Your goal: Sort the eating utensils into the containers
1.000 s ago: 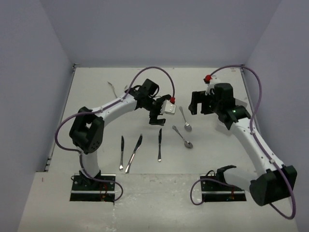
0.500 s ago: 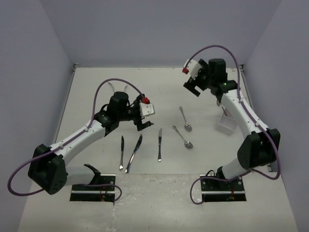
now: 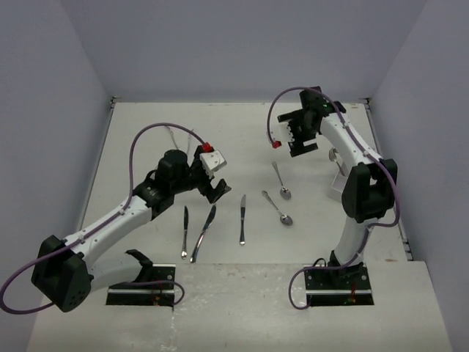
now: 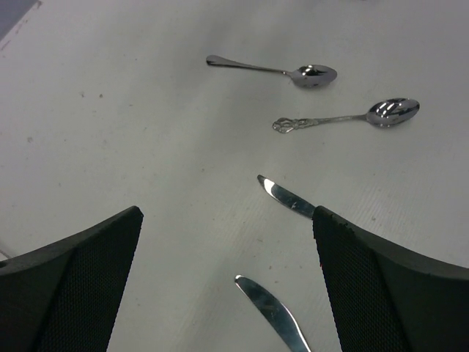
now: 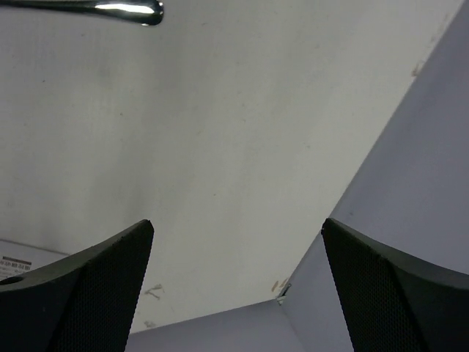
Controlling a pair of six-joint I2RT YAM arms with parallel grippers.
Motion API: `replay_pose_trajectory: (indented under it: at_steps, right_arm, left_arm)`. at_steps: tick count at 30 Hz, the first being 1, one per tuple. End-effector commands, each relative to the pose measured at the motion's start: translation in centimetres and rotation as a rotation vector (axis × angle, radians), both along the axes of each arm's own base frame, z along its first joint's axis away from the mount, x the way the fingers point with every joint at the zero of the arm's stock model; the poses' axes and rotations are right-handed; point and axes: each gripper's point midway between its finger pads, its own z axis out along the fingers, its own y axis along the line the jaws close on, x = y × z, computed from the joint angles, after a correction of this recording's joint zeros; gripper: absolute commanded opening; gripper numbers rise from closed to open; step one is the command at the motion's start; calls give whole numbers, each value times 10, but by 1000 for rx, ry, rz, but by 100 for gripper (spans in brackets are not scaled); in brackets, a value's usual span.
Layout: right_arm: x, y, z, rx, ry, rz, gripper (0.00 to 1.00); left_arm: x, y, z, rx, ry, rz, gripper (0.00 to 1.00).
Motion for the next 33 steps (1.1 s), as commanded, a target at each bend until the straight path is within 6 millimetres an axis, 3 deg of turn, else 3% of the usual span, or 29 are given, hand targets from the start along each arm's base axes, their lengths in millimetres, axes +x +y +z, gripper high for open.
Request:
replay_pose_trajectory:
  at_steps: [1,5,9,11,19,28,33]
  right_arm:
    - [-11,0,-11,-189,17,184,99]
    - [-47,18,-59,-268,141,343,99]
    - [-83,36,-84,-212,229,430,99]
    - [-101,35,-102,-206,272,483,99]
    - [-119,43,-121,-182,280,623,98]
    - [-103,55,-126,-176,229,720,97]
    - [-108,53,-129,-198,277,759,93]
  left_arm:
    - [0,-9,-6,-43,64,45,100]
    - [-7,-17,-15,-45,82,21,100]
    - [-16,-25,-23,-63,77,1,100]
    - [-21,-26,-29,-63,87,4,100]
    - [-30,-35,-33,-86,106,9,100]
    - [-29,-34,-37,-80,109,25,100]
    - [-28,-32,-42,-64,113,37,100]
